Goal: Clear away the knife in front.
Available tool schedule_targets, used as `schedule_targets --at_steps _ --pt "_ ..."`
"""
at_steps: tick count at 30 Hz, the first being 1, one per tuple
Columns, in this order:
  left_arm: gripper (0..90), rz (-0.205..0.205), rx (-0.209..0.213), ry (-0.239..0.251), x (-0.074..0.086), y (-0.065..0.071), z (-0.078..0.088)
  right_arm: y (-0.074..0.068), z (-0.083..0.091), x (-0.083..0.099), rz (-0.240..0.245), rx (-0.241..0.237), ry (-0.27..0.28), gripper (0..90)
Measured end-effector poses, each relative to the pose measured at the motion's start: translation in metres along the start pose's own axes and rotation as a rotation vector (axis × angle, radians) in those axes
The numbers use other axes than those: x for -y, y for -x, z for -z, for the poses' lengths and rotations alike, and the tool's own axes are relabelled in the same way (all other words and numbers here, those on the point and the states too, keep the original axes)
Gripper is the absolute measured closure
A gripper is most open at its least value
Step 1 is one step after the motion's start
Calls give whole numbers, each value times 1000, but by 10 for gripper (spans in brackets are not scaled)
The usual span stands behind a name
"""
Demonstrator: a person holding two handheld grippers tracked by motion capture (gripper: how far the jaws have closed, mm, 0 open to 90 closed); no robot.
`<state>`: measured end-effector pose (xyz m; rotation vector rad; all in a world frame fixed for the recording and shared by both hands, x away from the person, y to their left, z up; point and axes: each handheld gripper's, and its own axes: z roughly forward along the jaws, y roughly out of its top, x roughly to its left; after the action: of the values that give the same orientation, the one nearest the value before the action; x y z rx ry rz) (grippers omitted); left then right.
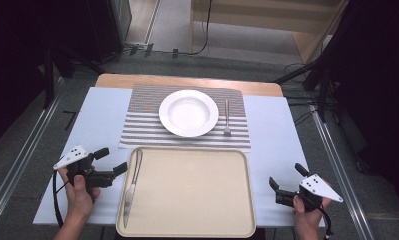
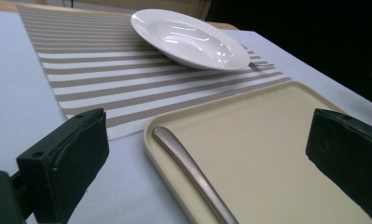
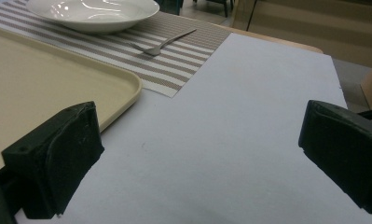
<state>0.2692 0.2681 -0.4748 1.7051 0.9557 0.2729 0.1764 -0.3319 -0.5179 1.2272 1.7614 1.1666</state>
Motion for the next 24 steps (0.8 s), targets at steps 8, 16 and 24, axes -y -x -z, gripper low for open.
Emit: schedule_targets --at_steps 8,16,24 --pt "0 -38 -60 15 7 -7 14 0 1 -1 3 -1 0 0" --pt "0 -54 -71 44 12 -17 29 5 5 -2 -24 14 1 0" --pt "0 -64 -89 46 14 -19 32 8 6 -4 -35 15 -1 0"
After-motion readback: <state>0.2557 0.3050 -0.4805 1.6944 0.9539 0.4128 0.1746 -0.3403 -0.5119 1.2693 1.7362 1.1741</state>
